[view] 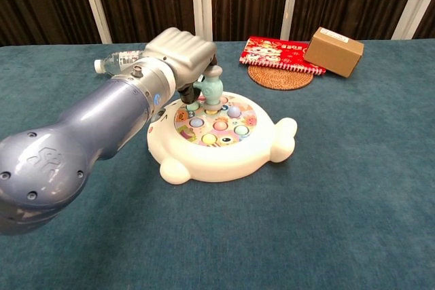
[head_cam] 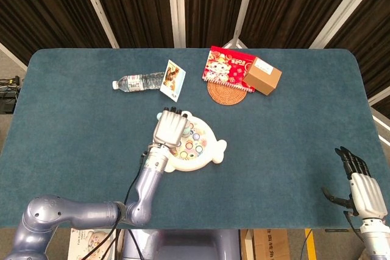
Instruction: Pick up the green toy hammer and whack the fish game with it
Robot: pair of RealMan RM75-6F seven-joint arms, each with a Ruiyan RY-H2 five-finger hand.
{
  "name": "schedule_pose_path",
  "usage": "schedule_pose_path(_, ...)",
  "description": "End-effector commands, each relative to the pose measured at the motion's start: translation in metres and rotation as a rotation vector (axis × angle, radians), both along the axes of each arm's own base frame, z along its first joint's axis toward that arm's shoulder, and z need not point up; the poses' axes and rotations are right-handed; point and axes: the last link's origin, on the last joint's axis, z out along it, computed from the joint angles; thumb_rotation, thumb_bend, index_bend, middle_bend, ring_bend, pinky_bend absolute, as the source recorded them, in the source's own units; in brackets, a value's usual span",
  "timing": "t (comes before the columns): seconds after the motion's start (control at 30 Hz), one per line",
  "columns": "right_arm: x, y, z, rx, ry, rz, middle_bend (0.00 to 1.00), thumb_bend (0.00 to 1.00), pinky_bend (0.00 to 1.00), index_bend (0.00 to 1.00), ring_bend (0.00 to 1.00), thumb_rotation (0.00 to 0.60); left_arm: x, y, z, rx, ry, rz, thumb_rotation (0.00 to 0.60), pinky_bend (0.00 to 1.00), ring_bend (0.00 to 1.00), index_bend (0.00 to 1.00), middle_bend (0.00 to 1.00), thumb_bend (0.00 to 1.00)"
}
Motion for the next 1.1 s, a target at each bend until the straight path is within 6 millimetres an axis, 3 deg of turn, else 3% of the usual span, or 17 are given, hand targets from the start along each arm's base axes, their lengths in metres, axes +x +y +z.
schedule_pose_path(0.03, 0.0, 0.0, 0.0, 0.0, 0.001, -0.001, 0.0, 0.26, 0.0, 0.0, 0.0, 0.6, 0.003, 0.001, 0.002, 0.006, -0.012, -0.003, 0.6, 0.5, 0.36, 0.6, 0.47, 0.65)
schedule_pose_path(0.3, 0.0, 0.0, 0.001, -0.004, 0.005, -0.001, 0.0, 0.26, 0.0, 0.0, 0.0, 0.6, 0.006, 0.002, 0.021, 0.034, -0.06, -0.004, 0.6, 0.5, 0.36, 0.6, 0.47, 0.65)
schedule_pose_path(0.47, 0.001, 0.0, 0.0, -0.004, 0.02, 0.009, 0.0, 0.26, 0.0, 0.0, 0.0, 0.6, -0.013, -0.005, 0.044, 0.058, -0.084, 0.02, 0.6, 0.5, 0.36, 0.59, 0.46, 0.65)
schedule_pose_path(0.87, 0.004, 0.004, -0.001, -0.004, 0.047, 0.032, 0.0, 0.26, 0.0, 0.0, 0.0, 0.6, -0.112, -0.032, 0.094, 0.116, -0.055, 0.168, 0.6, 0.5, 0.36, 0.59, 0.46, 0.65)
schedule_pose_path(1.1, 0.004, 0.005, -0.001, -0.001, 0.05, 0.032, 0.0, 0.26, 0.0, 0.0, 0.0, 0.6, -0.153, -0.038, 0.1, 0.127, -0.047, 0.245, 0.6, 0.5, 0.36, 0.59, 0.46, 0.65)
